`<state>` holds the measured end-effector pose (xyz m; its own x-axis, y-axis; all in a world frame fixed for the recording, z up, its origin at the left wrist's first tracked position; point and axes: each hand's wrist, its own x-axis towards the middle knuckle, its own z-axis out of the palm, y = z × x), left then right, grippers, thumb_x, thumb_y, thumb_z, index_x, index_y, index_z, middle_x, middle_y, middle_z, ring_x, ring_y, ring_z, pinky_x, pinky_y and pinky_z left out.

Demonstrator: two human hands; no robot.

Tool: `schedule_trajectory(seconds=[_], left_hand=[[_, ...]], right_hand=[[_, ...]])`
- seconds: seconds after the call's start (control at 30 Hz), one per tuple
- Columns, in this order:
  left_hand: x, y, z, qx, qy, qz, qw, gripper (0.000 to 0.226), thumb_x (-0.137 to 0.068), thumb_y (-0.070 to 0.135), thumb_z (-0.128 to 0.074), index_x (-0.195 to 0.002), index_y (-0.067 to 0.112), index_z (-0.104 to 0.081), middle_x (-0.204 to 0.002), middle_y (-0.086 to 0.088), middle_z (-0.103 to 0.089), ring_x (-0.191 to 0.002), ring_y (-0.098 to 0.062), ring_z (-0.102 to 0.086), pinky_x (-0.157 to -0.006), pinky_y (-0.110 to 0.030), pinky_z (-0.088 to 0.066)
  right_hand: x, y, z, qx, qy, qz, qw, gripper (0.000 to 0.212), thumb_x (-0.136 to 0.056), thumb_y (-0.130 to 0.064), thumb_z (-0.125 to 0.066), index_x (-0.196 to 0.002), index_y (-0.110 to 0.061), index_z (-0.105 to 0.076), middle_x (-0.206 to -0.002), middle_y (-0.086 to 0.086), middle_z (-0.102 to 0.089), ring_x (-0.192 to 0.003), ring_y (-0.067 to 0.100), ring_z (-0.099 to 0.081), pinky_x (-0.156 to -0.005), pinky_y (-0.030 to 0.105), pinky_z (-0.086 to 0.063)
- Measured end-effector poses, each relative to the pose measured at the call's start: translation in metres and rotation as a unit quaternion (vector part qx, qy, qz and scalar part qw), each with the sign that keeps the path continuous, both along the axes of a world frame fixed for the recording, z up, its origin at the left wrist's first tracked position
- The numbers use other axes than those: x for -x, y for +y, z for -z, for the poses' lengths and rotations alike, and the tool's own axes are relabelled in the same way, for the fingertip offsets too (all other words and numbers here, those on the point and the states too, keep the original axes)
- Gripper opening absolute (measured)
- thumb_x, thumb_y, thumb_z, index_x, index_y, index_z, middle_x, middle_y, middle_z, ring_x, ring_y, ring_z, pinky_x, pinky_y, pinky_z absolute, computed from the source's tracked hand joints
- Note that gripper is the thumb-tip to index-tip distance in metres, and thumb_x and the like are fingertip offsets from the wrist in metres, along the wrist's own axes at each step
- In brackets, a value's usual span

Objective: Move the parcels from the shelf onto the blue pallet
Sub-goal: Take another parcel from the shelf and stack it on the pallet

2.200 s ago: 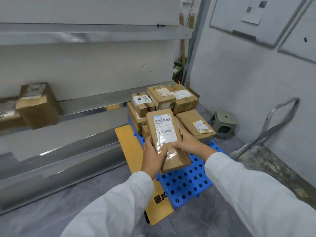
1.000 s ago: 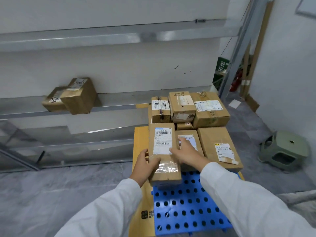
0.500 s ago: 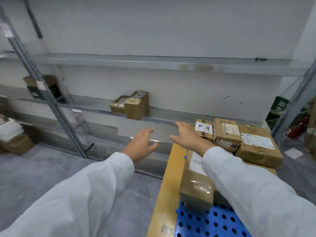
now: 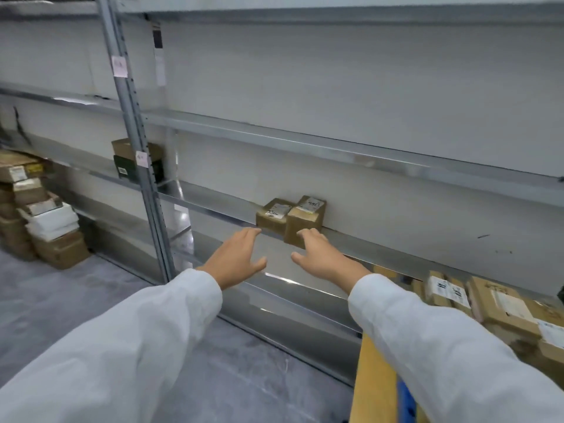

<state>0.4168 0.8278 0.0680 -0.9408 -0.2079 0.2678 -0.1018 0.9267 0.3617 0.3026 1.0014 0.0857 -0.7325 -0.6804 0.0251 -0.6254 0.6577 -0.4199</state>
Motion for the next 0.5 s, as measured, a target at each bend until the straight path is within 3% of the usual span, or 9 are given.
schedule_trajectory(seconds=[0.27,0.5], left_hand=[[0.01,-0.117,-0.002,0.043,0.009,0.033,0.998,0.065,-0.092,0.038,-0.058,-0.146,0.013,-0.033,-0.145,-0.004,-0.042,-0.131,-0.019,-0.042,-0.108,-0.03,-0.034],[0.039,-0.172,0.011,0.054,-0.003,0.051,0.997,0.067,-0.092,0.035,-0.058,-0.147,0.007,-0.032,-0.147,-0.01,-0.04,-0.135,-0.023,-0.038,-0.113,-0.033,-0.031]], right_hand=[[-0.008,-0.133,-0.003,0.014,-0.012,0.032,0.999,0.062,-0.093,-0.032,-0.055,-0.144,-0.008,-0.029,-0.145,0.012,-0.035,-0.133,0.029,-0.034,-0.107,0.041,-0.035],[0.009,-0.174,0.011,-0.04,-0.003,0.046,0.998,0.06,-0.094,-0.032,-0.053,-0.143,-0.006,-0.03,-0.146,0.014,-0.034,-0.134,0.03,-0.034,-0.108,0.043,-0.035]])
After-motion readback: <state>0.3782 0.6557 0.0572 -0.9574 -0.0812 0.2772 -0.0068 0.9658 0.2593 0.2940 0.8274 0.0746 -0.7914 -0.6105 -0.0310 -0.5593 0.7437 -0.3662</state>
